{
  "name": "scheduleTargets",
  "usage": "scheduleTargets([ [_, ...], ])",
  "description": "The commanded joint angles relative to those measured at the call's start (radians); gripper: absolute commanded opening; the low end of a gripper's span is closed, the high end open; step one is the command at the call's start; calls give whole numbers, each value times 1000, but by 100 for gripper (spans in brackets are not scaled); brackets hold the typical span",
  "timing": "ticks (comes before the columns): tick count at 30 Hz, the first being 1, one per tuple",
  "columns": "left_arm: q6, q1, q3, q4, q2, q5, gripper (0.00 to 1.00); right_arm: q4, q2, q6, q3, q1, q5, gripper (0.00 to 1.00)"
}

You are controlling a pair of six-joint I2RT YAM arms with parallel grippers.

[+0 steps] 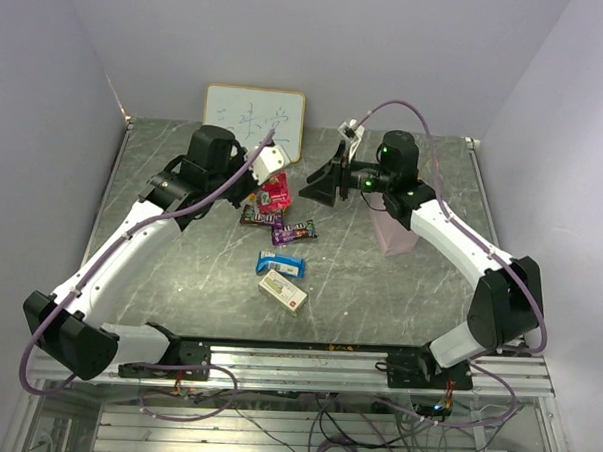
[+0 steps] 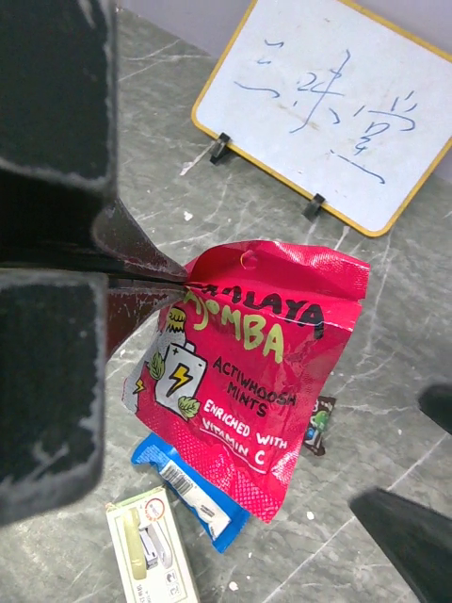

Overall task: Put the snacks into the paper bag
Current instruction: Pick up the snack from the center of the board, then place the snack in the paper bag.

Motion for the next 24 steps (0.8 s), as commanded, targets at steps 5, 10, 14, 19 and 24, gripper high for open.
scheduleTargets([
  [5, -18, -52, 16, 63, -24, -76, 7, 178, 62, 172, 47, 38, -59, 62],
  [10, -18, -65, 3, 70, -32, -77, 7, 185, 109, 214, 86, 74, -56, 62],
  [14, -19, -71, -4, 69, -40, -73, 7, 207, 144, 263, 109, 78, -62, 60],
  [19, -20, -74, -16, 67, -50, -74, 7, 253, 176, 340, 119, 78, -73, 54],
  [24, -12, -78, -23, 64, -51, -81, 7, 288, 192, 390, 131, 78, -86, 54],
])
